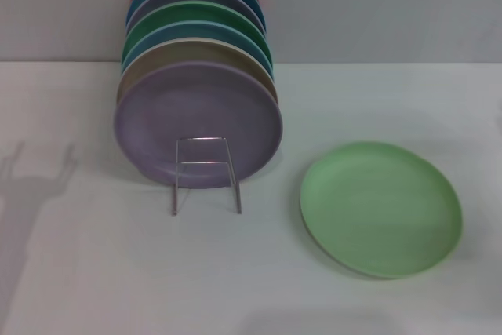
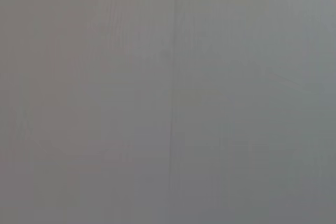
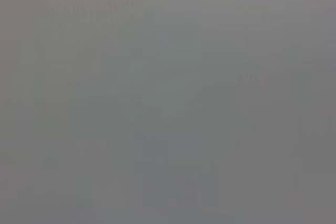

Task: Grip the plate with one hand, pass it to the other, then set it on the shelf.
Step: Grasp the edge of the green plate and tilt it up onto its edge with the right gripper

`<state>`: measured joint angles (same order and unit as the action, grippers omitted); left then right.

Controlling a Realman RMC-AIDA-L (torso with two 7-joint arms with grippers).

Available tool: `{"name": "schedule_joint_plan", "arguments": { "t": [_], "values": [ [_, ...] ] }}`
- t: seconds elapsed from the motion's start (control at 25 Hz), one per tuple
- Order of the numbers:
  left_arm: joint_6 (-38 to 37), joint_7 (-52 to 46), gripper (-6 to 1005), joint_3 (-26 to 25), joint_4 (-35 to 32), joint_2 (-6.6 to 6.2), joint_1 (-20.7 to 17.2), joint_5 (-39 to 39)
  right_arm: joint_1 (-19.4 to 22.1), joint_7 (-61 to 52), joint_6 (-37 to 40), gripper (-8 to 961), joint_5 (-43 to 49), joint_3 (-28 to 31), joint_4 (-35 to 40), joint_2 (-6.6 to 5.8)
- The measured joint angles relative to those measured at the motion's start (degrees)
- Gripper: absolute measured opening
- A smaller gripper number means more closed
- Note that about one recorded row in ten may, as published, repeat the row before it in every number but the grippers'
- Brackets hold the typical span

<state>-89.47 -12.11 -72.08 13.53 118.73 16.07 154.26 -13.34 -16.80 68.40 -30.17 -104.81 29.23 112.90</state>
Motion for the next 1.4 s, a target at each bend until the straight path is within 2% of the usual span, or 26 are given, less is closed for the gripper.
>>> {"name": "schedule_joint_plan", "arguments": {
  "t": [0.04, 0.12, 0.24, 0.36, 0.44, 0.64, 0.92, 1.12, 1.2, 1.32, 1.4],
  "values": [
    [0.01, 0.03, 829, 0.00, 0.08, 0.00, 0.06, 0.01, 1.17, 0.71, -3.70, 596, 1.72, 1.46, 4.02, -0.40],
    [0.02, 0.05, 829, 0.02, 0.02, 0.01, 0.38, 0.10, 3.88, 1.65, -12.45, 594, 7.90, 6.40, 12.47, -0.07],
    [0.04, 0.06, 829, 0.02, -0.07, 0.05, 0.58, 0.17, 7.52, 1.32, -26.94, 590, 17.84, 13.30, 24.67, 1.87],
    [0.05, 0.07, 829, 0.02, -0.06, 0.12, 0.62, 0.26, 9.90, 0.39, -40.31, 585, 24.03, 17.05, 35.72, 4.19],
    [0.07, 0.07, 829, 0.01, -0.04, 0.15, 0.63, 0.29, 10.46, -0.38, -46.20, 579, 24.93, 17.50, 40.04, 4.56],
    [0.05, 0.05, 829, 0.01, 0.05, 0.18, 0.54, 0.32, 10.17, -2.27, -60.26, 572, 24.78, 17.00, 48.53, 4.48],
    [-0.42, -0.28, 829, 0.01, 0.35, 0.18, 0.03, 0.35, 7.19, -1.74, -82.66, 571, 23.77, 17.23, 59.74, 4.74],
    [-0.67, -0.31, 829, 0.01, 0.36, 0.18, -0.15, 0.19, 1.80, 0.36, -101.43, 572, 22.49, 19.15, 64.05, 4.38],
    [-0.69, -0.27, 829, 0.01, 0.36, 0.18, -0.16, 0.13, -0.58, 4.39, -107.41, 572, 19.49, 21.50, 64.47, 4.67],
    [-0.71, -0.23, 829, 0.01, 0.20, 0.18, 0.01, 0.00, -4.30, 13.77, -116.19, 572, 10.44, 28.31, 63.90, 5.65],
    [-0.65, -0.12, 829, 0.01, 0.01, 0.18, 0.15, -0.07, -6.29, 18.43, -121.69, 572, 4.92, 32.35, 63.19, 5.89]
  ]
}}
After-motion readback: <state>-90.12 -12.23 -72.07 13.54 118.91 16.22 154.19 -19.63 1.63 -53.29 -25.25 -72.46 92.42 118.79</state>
